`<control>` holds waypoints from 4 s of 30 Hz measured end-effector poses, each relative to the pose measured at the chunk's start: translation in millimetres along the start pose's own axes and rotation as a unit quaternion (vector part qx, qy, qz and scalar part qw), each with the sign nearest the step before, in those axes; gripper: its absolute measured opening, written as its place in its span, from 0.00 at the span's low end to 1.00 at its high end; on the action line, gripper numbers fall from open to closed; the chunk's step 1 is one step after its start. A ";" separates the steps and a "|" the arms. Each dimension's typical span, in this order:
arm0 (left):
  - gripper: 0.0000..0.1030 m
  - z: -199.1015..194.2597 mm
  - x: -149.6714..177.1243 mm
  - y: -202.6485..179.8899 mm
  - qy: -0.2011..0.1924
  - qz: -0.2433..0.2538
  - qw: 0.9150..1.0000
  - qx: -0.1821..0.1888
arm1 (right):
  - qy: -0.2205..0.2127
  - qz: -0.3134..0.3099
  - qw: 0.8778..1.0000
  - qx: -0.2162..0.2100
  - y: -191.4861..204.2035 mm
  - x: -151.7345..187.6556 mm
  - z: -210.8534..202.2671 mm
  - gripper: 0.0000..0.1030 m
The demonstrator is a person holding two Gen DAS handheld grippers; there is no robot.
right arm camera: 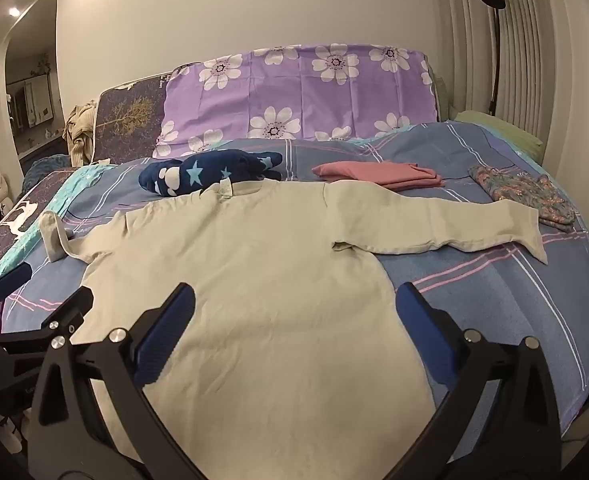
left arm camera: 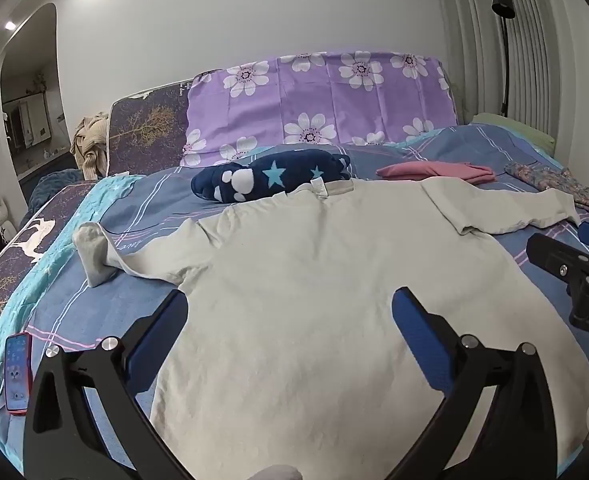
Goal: Fold small clothes
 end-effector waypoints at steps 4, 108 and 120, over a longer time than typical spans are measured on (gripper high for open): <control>0.99 -0.3 0.4 -0.4 0.001 0.001 1.000 -0.001 | 0.001 -0.002 1.000 -0.001 2.5 -0.1 0.0 0.98; 0.59 165.1 4.0 465.9 0.167 -0.485 0.842 -0.168 | 0.089 -0.053 0.994 0.041 32.2 8.9 124.6 0.92; 0.04 128.0 -118.9 311.7 0.027 -0.260 0.962 0.075 | 0.083 -0.033 0.995 0.046 17.4 7.1 118.0 0.92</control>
Point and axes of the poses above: each gripper's, at about its wrist camera, not at the fingertips, and z roughly the way its jaws point, y to its left, x to its underside, the point moved 7 cm from there along z, roughly the way its jaws point, and after that the axes turned 12 degrees about x, right-handed, at the moved point
